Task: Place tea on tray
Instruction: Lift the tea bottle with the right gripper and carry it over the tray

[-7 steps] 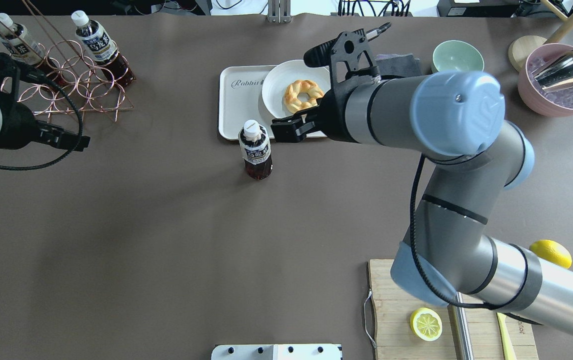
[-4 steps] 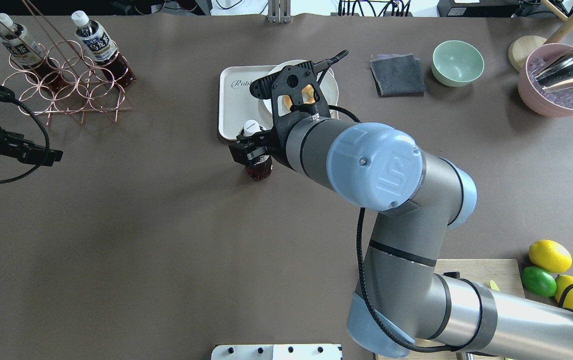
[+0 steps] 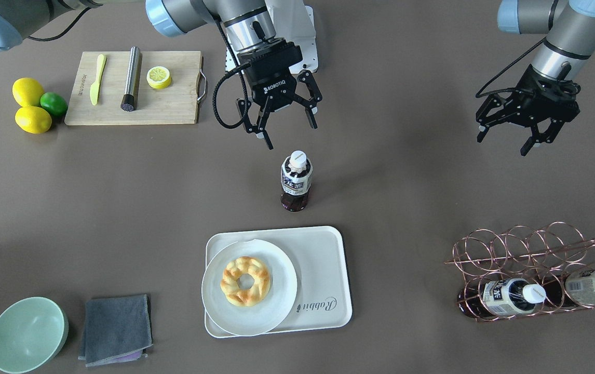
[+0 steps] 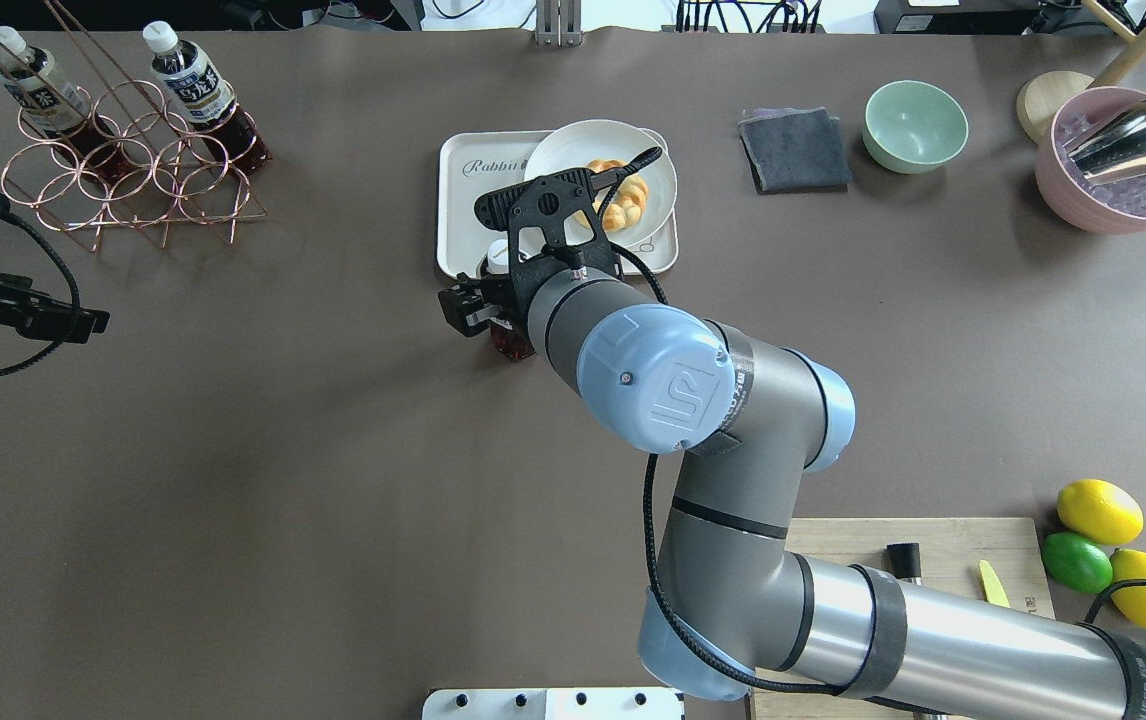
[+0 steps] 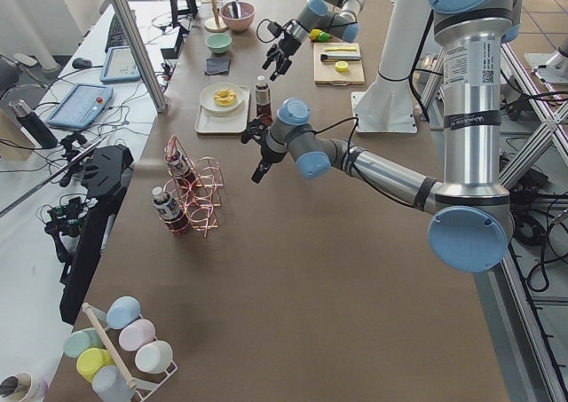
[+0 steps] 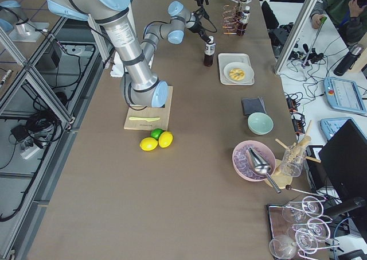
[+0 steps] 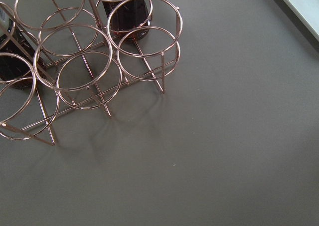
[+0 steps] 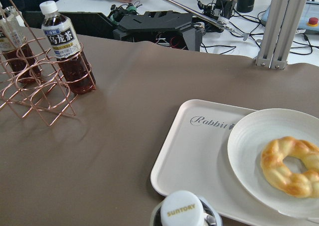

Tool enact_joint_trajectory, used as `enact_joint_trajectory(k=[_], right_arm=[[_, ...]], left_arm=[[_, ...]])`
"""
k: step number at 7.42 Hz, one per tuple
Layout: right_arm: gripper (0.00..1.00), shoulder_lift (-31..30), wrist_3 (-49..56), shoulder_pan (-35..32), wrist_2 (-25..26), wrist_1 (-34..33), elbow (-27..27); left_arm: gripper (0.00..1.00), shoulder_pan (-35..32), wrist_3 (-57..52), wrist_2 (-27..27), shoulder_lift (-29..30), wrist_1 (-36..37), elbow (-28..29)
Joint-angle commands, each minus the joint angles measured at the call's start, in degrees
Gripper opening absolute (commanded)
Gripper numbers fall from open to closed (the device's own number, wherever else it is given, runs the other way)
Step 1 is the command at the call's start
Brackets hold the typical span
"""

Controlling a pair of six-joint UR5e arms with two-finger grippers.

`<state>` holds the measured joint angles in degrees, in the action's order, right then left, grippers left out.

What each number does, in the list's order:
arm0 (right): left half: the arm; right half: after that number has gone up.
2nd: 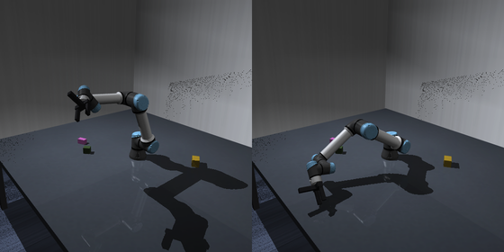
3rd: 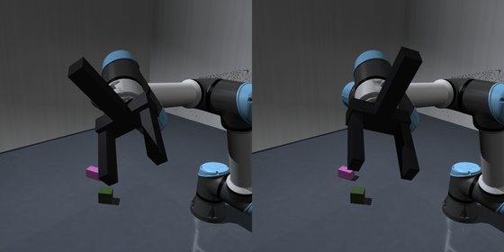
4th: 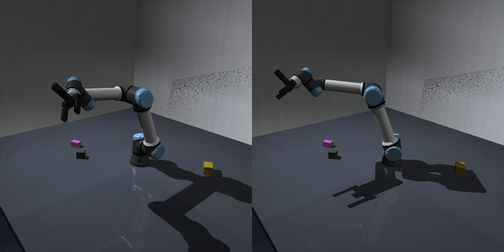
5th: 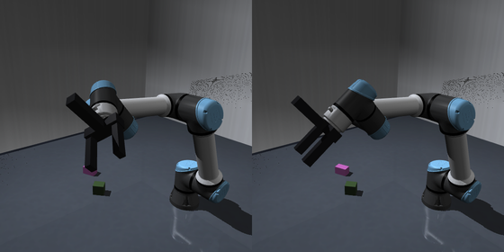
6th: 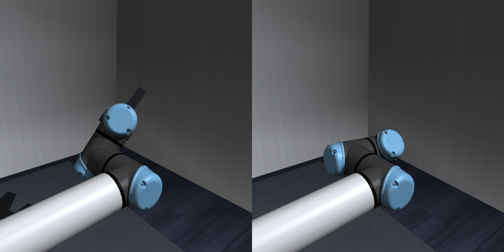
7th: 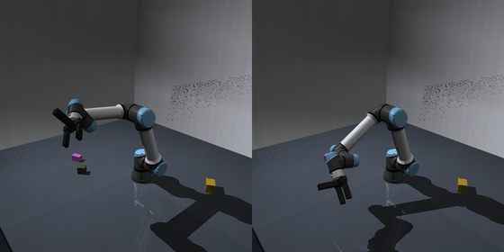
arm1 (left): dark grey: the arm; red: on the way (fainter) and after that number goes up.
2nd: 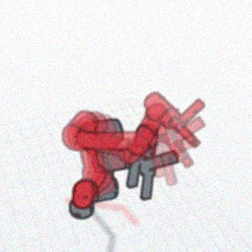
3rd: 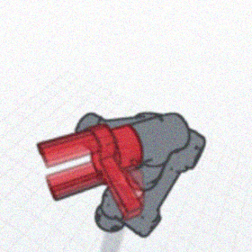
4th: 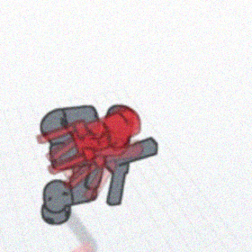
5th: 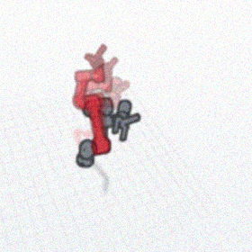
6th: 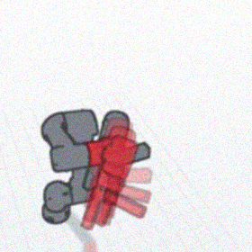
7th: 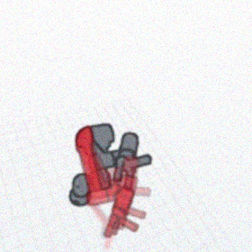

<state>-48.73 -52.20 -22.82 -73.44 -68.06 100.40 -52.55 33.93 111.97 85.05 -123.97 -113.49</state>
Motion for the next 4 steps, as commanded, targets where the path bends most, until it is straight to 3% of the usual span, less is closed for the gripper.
enact_joint_trajectory(k=[1,3,4], right_arm=[[0.96,0.2,-0.2,0.1,1.8,7.8,-6.4],[0.8,0.1,0.4,0.0,2.2,7.2,-6.4],[0.78,0.3,1.3,-0.1,3.4,7.2,-6.4]], left_arm=[[1.0,0.0,0.0,0.0,-0.1,0.0,0.0],[1.0,-0.1,0.0,0.0,-0.1,0.0,0.0],[1.0,-0.1,0.0,0.0,-0.1,0.0,-0.1]])
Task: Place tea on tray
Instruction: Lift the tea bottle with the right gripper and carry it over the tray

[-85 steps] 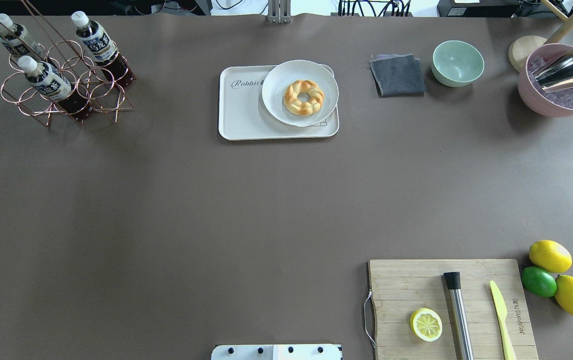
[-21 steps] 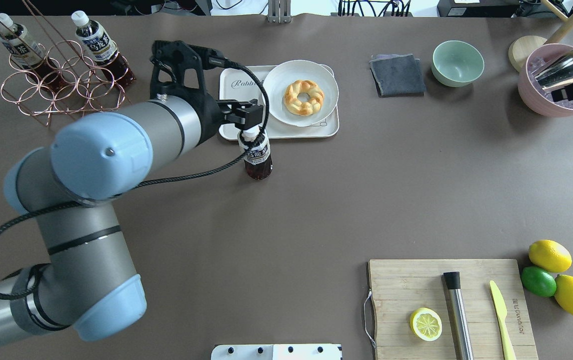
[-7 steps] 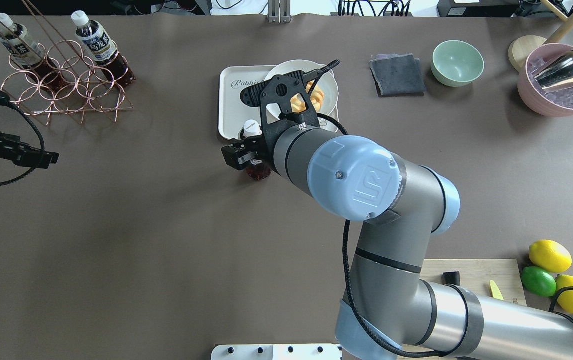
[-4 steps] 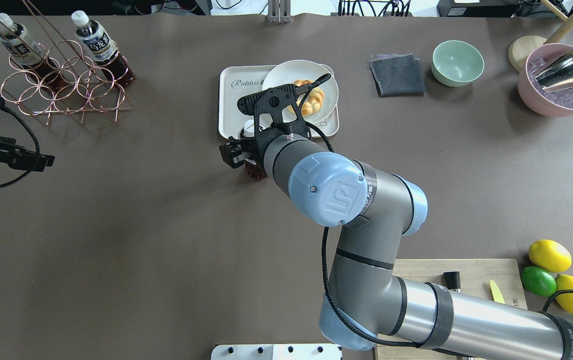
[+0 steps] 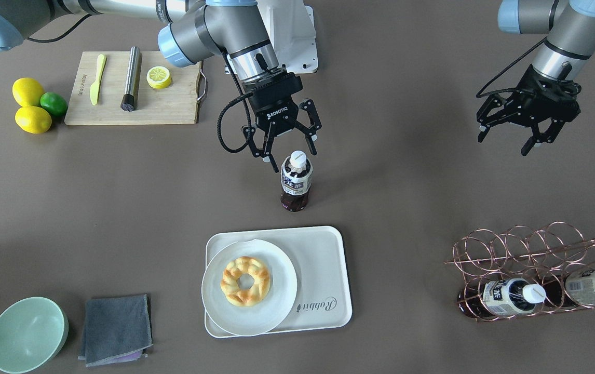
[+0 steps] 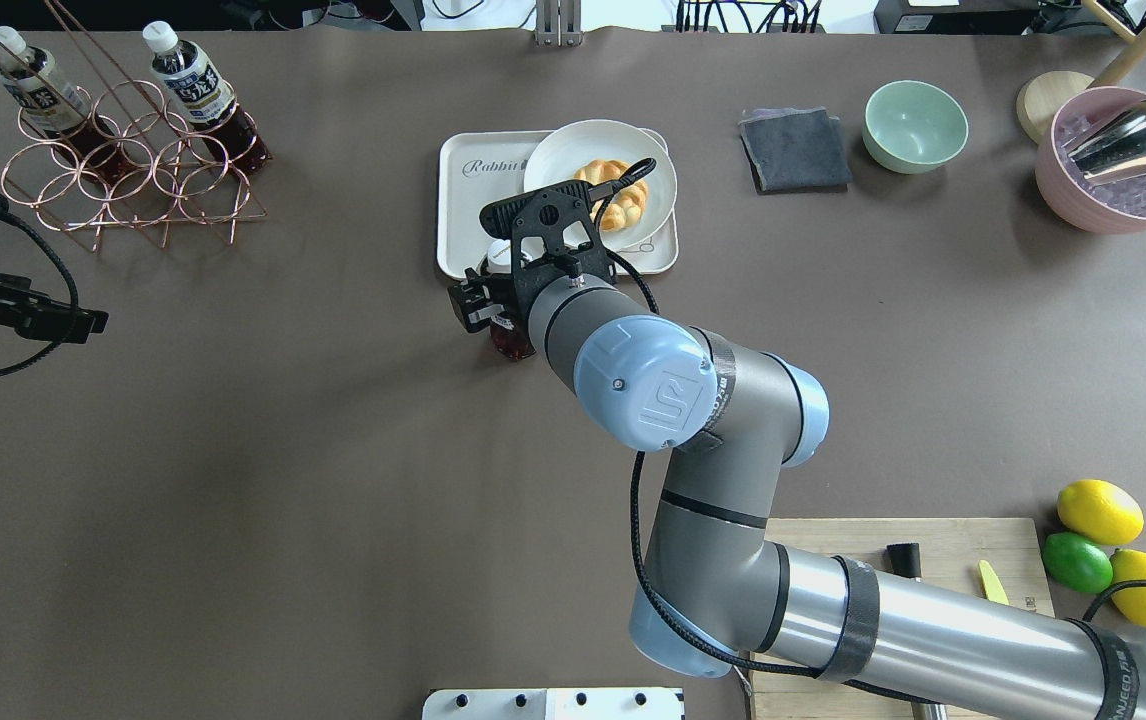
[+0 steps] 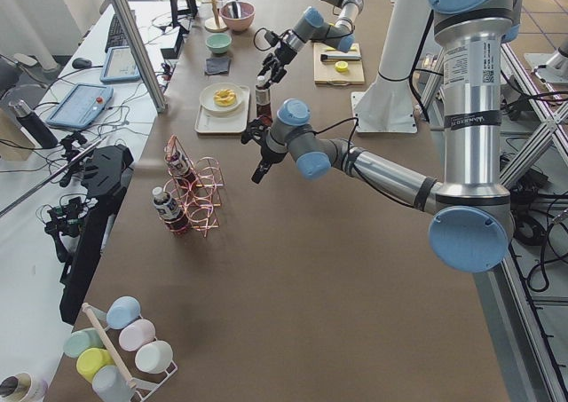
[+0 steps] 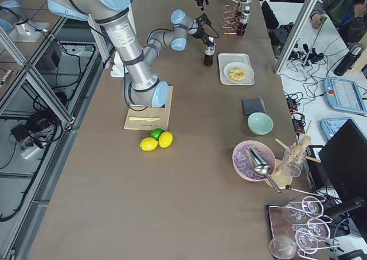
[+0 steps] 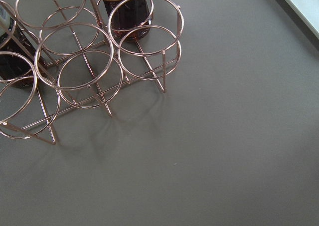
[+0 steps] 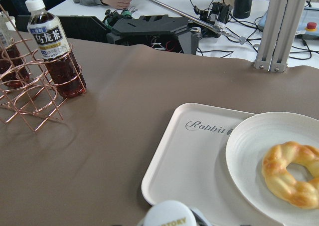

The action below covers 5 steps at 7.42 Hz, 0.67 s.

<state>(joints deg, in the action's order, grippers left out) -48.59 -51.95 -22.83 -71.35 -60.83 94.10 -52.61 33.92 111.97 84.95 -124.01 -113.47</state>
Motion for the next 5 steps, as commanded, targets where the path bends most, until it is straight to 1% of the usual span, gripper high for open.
enact_joint_trajectory(k=[1,3,5], right_arm=[[0.78,1.1,1.5,0.0,2.2,-0.1,-0.1],[0.77,1.9,1.8,0.0,2.3,-0.2,-0.2],[0.74,1.6,2.0,-0.1,3.1,-0.1,-1.3]], left_arm=[[1.0,-0.2,0.0,0.0,0.0,0.0,-0.1],[1.0,-0.2,0.0,0.0,0.0,0.0,0.0],[1.0,-0.2,0.0,0.0,0.0,0.0,0.1]])
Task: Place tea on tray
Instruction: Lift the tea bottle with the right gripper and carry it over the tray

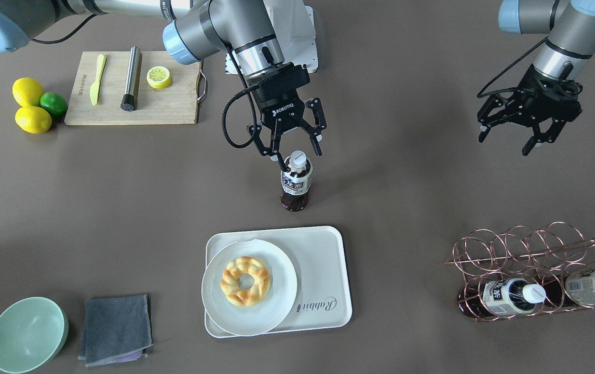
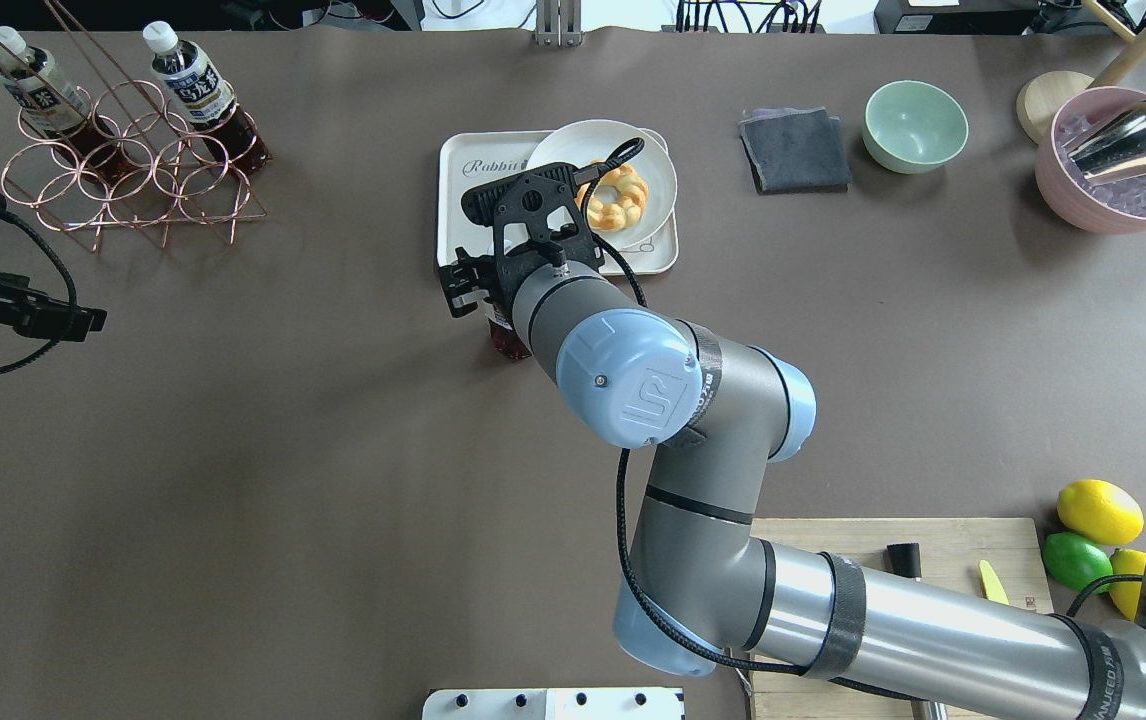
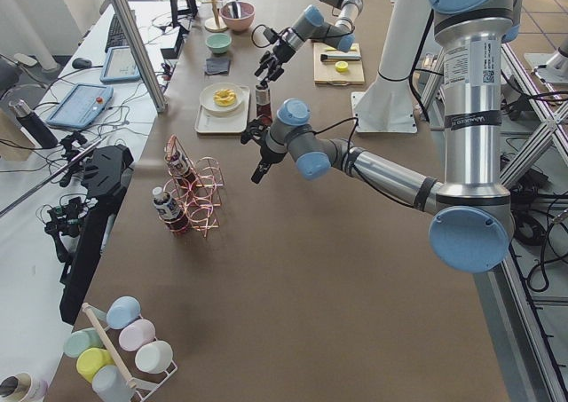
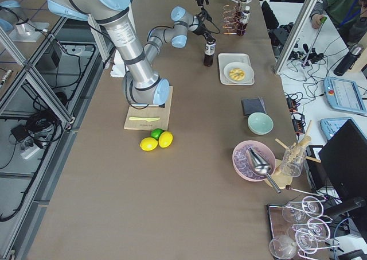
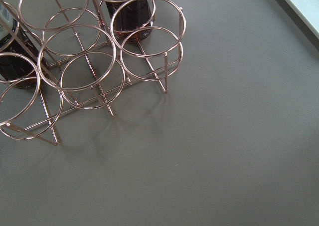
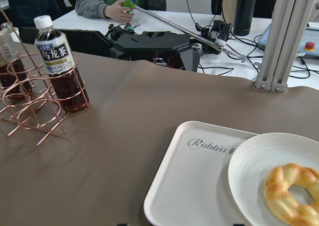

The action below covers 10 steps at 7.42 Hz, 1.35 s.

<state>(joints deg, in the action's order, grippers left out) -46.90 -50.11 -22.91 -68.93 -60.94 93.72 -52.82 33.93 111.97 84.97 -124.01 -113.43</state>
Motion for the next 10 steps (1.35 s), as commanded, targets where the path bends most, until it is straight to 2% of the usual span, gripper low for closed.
enact_joint_trajectory(k=[1,4,5,6,7,10], right_arm=[[0.72,-0.1,0.3,0.0,0.7,0.0,-0.9],[0.61,0.4,0.5,0.0,0.7,0.0,-0.8],[0.41,0.2,0.6,0.0,0.7,-0.1,-0.9],[0.12,0.1,1.3,0.0,0.6,0.0,-0.9],[0.0,0.3,2.3,-0.1,0.6,0.1,-0.8],[0.0,2.9,2.3,-3.4,-0.8,-0.1,-0.6]], left_arm=[[1.0,-0.1,0.0,0.0,0.0,0.0,0.1],[1.0,-0.1,0.0,0.0,0.4,0.0,0.1],[1.0,-0.1,0.0,0.0,0.4,0.0,0.1],[1.0,-0.1,0.0,0.0,0.5,0.1,0.1],[1.0,-0.1,0.0,0.0,0.5,0.1,0.1],[1.0,-0.4,0.0,0.1,0.5,0.1,0.1]])
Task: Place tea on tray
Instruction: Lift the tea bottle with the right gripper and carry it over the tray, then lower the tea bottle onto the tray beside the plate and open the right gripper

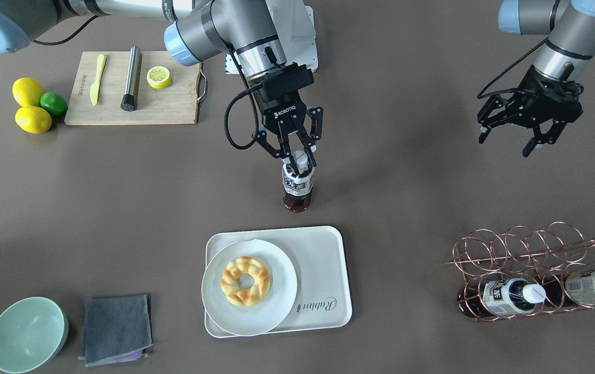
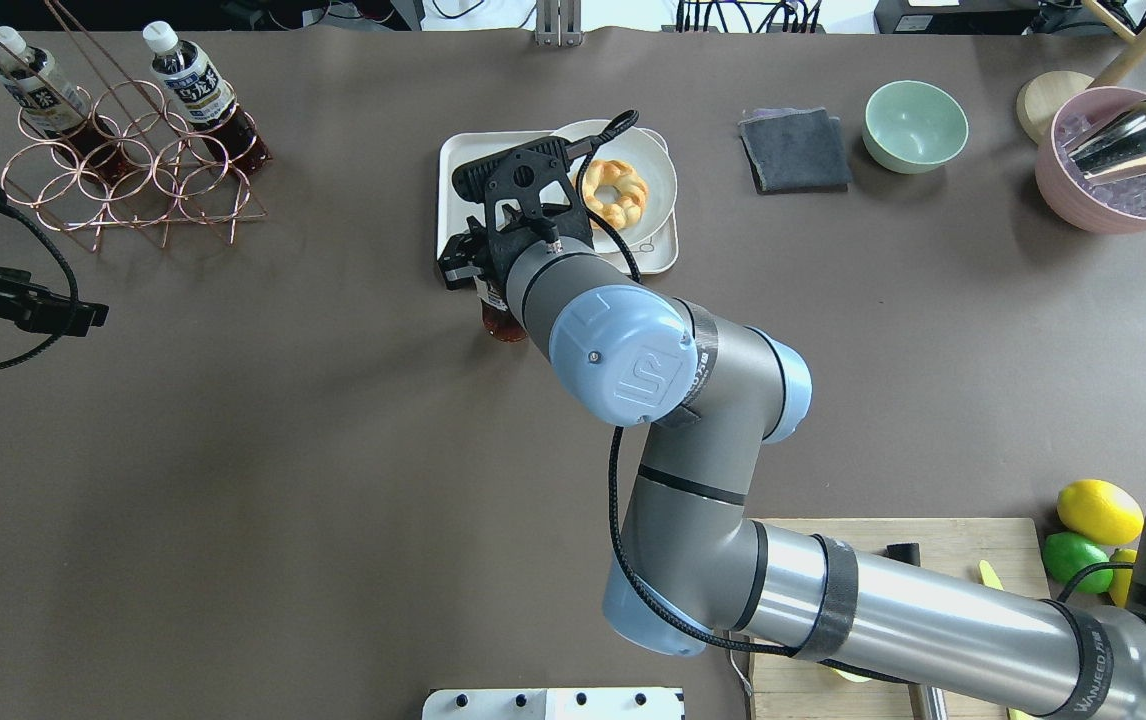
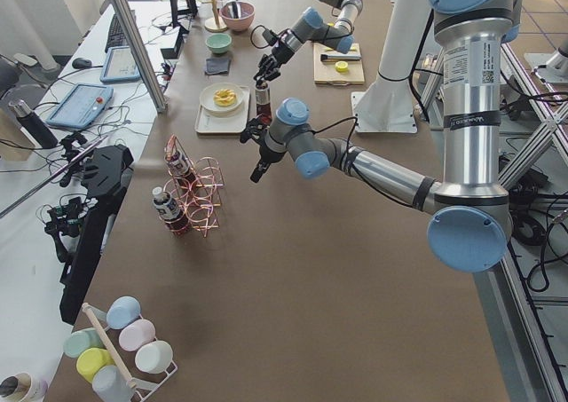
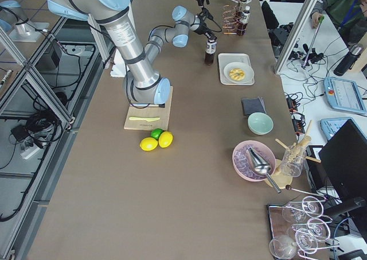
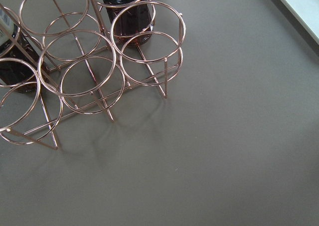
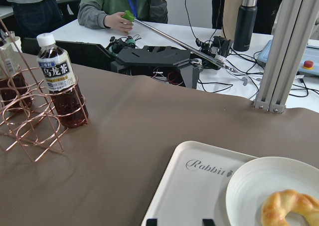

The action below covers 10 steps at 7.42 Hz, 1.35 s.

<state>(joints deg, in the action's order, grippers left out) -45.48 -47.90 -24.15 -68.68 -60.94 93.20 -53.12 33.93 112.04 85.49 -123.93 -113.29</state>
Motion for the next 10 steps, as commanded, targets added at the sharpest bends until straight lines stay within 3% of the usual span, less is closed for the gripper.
enact_joint_trajectory(k=[1,2,4,7,9,10], right_arm=[[0.0,1.9,-0.2,-4.7,-2.9,0.0,-0.4],[0.0,4.2,-0.5,-7.0,-4.5,0.0,-3.5],[0.0,15.3,-1.1,-9.3,-5.1,0.4,-18.3],[0.0,17.1,-1.2,-9.6,-5.7,0.7,-23.2],[0.0,16.7,-1.3,-9.3,-5.3,8.3,-28.1],[0.0,16.6,-1.6,-9.1,-5.1,8.5,-28.2]], left_arm=[[1.0,-0.1,0.0,0.0,0.0,0.0,-0.1],[1.0,-0.5,0.0,0.0,-0.1,0.0,-0.2],[1.0,-2.6,0.0,3.9,-0.4,0.0,-0.3],[1.0,-4.6,-0.1,6.2,-0.5,0.1,-0.1],[1.0,-4.6,-0.1,6.2,-0.4,0.0,0.0],[1.0,-4.6,-0.1,6.2,-0.3,0.1,0.0]])
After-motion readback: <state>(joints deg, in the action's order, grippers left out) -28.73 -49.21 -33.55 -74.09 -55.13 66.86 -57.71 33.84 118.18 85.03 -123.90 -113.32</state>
